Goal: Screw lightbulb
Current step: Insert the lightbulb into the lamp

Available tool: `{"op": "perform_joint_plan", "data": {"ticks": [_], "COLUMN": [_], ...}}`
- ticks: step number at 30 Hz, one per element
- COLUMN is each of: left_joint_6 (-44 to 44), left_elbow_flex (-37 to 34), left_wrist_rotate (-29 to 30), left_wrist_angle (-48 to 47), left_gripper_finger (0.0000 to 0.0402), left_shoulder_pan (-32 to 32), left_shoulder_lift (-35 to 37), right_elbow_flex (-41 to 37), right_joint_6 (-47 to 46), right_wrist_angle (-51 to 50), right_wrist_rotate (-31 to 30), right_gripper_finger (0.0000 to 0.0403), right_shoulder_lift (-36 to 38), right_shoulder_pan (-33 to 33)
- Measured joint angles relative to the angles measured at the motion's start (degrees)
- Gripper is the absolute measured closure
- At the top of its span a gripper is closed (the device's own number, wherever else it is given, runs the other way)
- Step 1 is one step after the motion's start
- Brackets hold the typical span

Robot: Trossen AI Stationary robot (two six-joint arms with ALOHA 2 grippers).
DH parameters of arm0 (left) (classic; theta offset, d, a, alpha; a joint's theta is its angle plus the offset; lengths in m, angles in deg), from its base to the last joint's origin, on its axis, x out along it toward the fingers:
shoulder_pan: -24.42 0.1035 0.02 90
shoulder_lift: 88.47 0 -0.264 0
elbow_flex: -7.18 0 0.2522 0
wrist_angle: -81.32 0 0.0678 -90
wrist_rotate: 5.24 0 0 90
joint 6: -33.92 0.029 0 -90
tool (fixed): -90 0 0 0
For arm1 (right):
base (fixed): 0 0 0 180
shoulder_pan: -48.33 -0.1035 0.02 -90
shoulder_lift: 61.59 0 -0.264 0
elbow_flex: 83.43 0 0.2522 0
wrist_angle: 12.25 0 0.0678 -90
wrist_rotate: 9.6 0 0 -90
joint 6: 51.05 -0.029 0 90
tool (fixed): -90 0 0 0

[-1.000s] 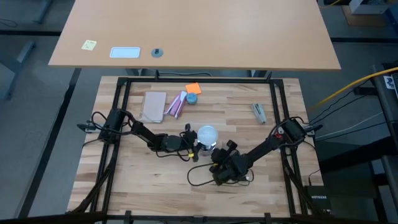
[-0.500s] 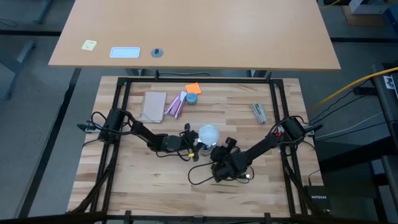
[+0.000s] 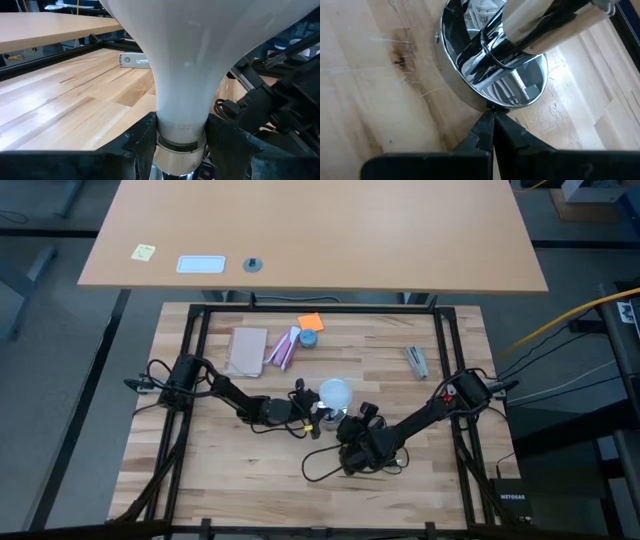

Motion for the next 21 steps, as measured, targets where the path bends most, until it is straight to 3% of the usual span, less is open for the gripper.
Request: {"op": "perform_joint_plan", "data": {"ticks": [8,14,21], "left_joint_6": [0.14,7.98,8.57], "left_elbow_flex": [0.0,0.04,0.04], "left_wrist_rotate": [0.16,-0.13,-0.01], "left_wrist_angle": [0.02,0.15,0.07], "left_gripper_finger": [0.0247,0.0247,0.0247], "left_shoulder_pan": [0.02,0.02,0.16], "left_shoulder_lift": [-0.03,-0.03,-0.03], "right_elbow_flex": [0.04,0.09,0.11], "right_joint_6": [-0.15,-0.33,-0.35], "right_wrist_angle": [0.29,0.59,0.69], "right_wrist_rotate": [0.44,0.68,0.86], "right_gripper_finger": [0.0397,0.0397,0.0397], "right_shoulder_lift": [0.0,0.0,0.0], "right_shoulder_pan": [-0.01,-0.07,-0.09]}}
